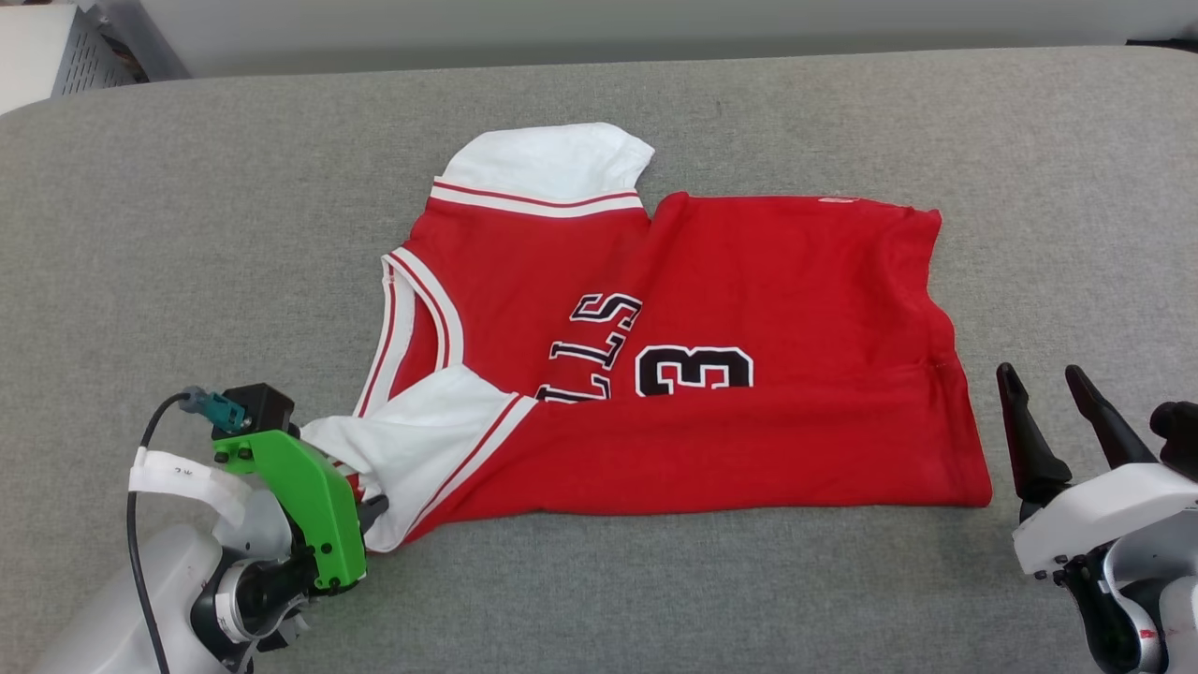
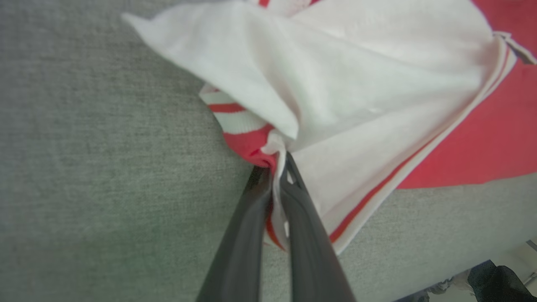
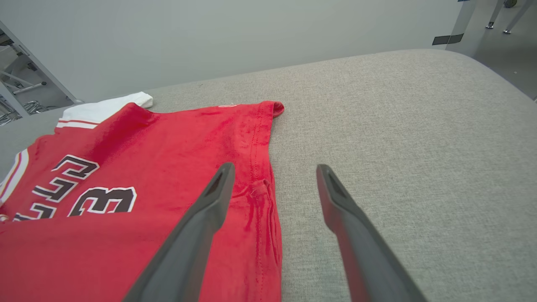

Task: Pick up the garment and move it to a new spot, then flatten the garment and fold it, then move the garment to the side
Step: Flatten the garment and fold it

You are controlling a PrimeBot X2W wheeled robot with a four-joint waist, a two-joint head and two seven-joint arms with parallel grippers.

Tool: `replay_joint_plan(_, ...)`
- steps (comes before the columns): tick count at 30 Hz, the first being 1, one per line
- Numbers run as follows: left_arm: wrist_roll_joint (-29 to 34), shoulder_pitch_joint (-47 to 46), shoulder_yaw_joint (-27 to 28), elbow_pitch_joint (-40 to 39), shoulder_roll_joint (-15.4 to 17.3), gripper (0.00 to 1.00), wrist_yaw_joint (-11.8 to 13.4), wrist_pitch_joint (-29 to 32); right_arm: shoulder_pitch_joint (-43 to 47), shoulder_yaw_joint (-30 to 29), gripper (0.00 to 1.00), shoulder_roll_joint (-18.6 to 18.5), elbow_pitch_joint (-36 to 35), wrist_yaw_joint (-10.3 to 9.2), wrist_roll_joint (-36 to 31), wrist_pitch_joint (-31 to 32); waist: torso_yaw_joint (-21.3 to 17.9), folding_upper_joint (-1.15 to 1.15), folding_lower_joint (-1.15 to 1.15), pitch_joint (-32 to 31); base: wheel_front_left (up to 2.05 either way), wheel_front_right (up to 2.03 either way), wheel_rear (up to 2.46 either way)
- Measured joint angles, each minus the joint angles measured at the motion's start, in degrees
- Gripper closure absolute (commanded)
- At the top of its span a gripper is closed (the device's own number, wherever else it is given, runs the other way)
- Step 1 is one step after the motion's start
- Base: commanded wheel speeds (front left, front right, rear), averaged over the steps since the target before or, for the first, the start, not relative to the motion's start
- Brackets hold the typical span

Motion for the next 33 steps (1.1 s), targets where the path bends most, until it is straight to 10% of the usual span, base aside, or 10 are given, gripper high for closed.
replay_joint_plan(16, 5.4, 0.2, 1.6, -13.7, 4.3, 1.00, 5.9, -4.8, -0.1, 2.6, 0.00, -8.1, 1.7, -0.01, 9.7, 27.8, 2.1, 0.00, 0.00, -0.4, 0.00, 0.00, 0.00)
replay_joint_plan(28, 7.1, 0.2, 1.2, -18.9, 5.0, 1.00, 7.9, -4.9, -3.5, 9.9, 0.00, -10.5, 4.7, -0.07, 12.2, 35.5, 3.9, 0.00, 0.00, 3.1, 0.00, 0.00, 0.00)
replay_joint_plan(29, 7.2, 0.2, 1.2, -18.8, 4.9, 1.00, 8.0, -5.1, -3.6, 10.2, 0.04, -10.7, 4.9, -0.05, 12.5, 36.0, 4.0, 0.00, 0.00, 3.2, 0.00, 0.00, 0.00)
replay_joint_plan(30, 7.2, 0.2, 1.2, -18.8, 4.9, 1.00, 8.1, -5.1, -3.8, 10.5, 0.47, -11.0, 5.1, -0.05, 12.7, 36.5, 4.1, 0.00, 0.00, 3.4, 0.00, 0.00, 0.00)
replay_joint_plan(32, 7.2, 0.2, 1.1, -18.8, 4.9, 1.00, 8.1, -5.1, -4.1, 11.0, 1.00, -11.0, 5.1, -0.05, 12.9, 37.2, 4.3, 0.00, 0.00, 3.6, 0.00, 0.00, 0.00)
replay_joint_plan(33, 7.2, 0.2, 1.1, -18.7, 4.9, 1.00, 8.1, -5.2, -4.3, 11.0, 1.00, -11.2, 5.2, -0.07, 13.1, 37.3, 4.4, 0.00, 0.00, 3.6, 0.00, 0.00, 0.00)
